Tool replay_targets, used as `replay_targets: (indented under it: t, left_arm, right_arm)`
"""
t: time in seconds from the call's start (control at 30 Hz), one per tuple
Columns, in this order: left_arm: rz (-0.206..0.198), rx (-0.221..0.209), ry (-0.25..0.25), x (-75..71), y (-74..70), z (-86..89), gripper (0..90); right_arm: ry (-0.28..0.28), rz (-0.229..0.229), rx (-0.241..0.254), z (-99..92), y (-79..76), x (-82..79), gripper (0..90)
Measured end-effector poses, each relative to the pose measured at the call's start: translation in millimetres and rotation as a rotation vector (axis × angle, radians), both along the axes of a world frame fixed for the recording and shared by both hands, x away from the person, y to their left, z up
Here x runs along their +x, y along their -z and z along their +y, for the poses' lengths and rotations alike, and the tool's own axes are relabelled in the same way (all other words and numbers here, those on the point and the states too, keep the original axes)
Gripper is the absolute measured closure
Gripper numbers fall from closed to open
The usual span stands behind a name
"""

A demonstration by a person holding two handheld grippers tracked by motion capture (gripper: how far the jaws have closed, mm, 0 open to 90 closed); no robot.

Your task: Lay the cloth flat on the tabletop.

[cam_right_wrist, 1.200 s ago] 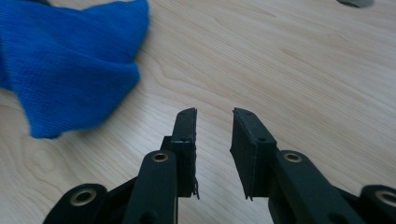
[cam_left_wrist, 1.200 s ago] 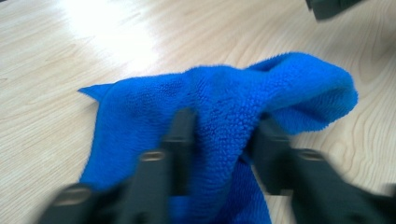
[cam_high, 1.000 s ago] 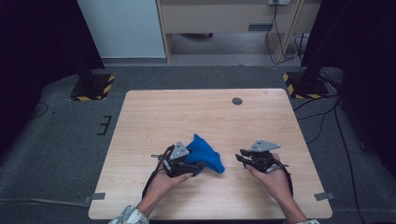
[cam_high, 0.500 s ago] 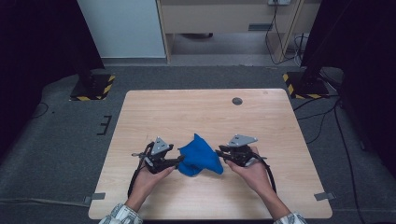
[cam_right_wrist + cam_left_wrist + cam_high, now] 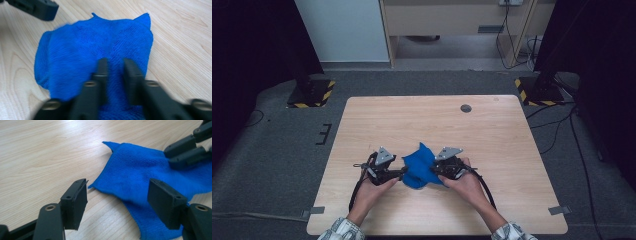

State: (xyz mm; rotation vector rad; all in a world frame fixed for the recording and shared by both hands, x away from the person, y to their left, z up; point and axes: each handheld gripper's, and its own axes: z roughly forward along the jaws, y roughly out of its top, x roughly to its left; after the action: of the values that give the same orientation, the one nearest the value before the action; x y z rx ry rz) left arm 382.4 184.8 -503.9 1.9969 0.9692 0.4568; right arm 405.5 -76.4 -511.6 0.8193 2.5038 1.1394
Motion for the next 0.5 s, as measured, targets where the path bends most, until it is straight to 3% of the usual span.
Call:
replay_targets:
  t: [0.1, 0.27, 0.37, 0.5]
  left_arm:
    - [0.002, 0.001, 0.007, -0.2, 0.2, -0.9, 31.0]
    - [0.020, -0.002, 0.017, 0.4, 2.3, -1.6, 29.0]
    - [0.047, 0.014, 0.036, 1.4, 5.8, -4.2, 29.0]
    - [0.076, 0.042, 0.070, 0.2, 11.7, -10.9, 28.2]
  right_arm:
    - [0.003, 0.008, 0.013, -4.7, -0.8, 1.6, 86.0]
    - [0.041, 0.006, 0.073, -16.5, -5.4, 2.6, 86.8]
    - [0.061, -0.002, 0.073, -20.3, -5.6, 2.6, 86.9]
    - [0.100, 0.028, 0.076, -27.1, 0.6, 7.7, 86.7]
